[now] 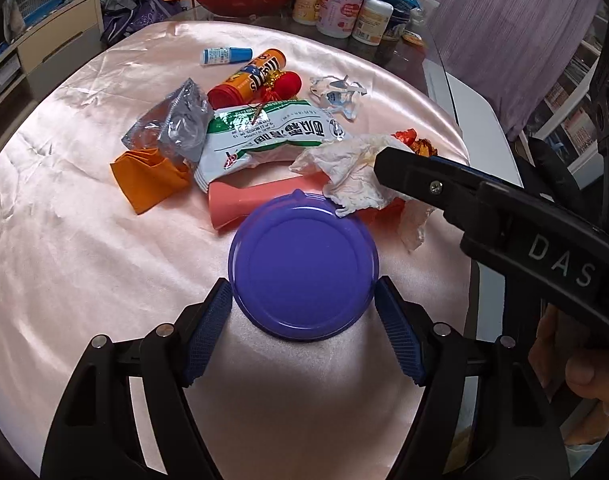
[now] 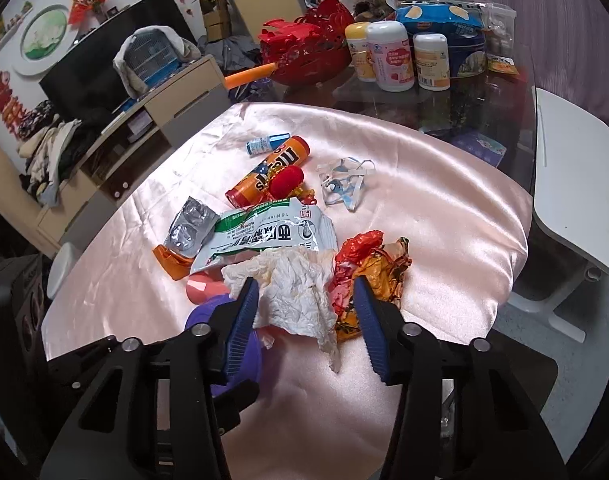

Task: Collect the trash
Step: 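Grasp the purple lid with the left tool while the right tool grasps the white tissue, then carry the purple lid and tissue over the black bin and open both tools, then grasp the crumpled foil with the left tool while the right tool grasps the red-orange snack wrapper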

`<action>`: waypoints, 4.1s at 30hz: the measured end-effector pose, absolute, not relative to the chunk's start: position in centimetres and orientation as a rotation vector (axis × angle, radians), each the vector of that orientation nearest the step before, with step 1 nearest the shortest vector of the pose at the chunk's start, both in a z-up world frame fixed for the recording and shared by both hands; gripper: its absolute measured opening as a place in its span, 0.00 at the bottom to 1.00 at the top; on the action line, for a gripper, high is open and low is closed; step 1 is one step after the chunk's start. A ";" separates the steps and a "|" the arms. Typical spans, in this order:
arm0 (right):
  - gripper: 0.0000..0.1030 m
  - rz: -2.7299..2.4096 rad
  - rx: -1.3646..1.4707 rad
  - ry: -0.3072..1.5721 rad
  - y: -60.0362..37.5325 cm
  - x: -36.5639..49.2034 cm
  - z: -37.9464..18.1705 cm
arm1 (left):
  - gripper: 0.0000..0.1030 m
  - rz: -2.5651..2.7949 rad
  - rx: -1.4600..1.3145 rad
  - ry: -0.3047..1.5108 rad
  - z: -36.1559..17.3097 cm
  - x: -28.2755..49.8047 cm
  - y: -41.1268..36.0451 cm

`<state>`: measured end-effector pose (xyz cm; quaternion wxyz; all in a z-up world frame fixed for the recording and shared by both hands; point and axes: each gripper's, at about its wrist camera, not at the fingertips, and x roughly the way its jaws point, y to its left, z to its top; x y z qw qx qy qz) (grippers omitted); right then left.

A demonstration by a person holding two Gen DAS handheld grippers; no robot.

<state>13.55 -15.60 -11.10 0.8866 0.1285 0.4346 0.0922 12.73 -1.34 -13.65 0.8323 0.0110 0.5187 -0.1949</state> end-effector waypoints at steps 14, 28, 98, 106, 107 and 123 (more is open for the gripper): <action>0.12 0.191 0.231 0.883 -15.8 13.2 -10.5 | 0.66 -0.407 0.030 1.049 -13.1 12.6 -1.0; 0.12 0.161 0.257 0.752 -19.5 8.3 -5.0 | 0.66 -0.398 0.052 0.970 -8.1 9.2 -2.4; 0.45 -0.060 0.283 0.910 -29.0 2.6 -9.5 | 0.79 -0.451 0.133 1.058 -8.6 4.9 -9.4; 0.46 0.006 0.257 0.912 -24.6 4.3 -9.2 | 0.79 -0.340 0.052 1.035 -7.9 5.8 -1.8; 0.46 0.020 0.260 0.910 -24.1 4.5 -9.3 | 0.80 -0.327 0.041 1.032 -7.9 6.1 -1.0; 0.46 0.102 0.236 0.932 -18.1 11.4 -11.1 | 0.65 -0.343 0.005 1.078 -11.4 11.3 1.1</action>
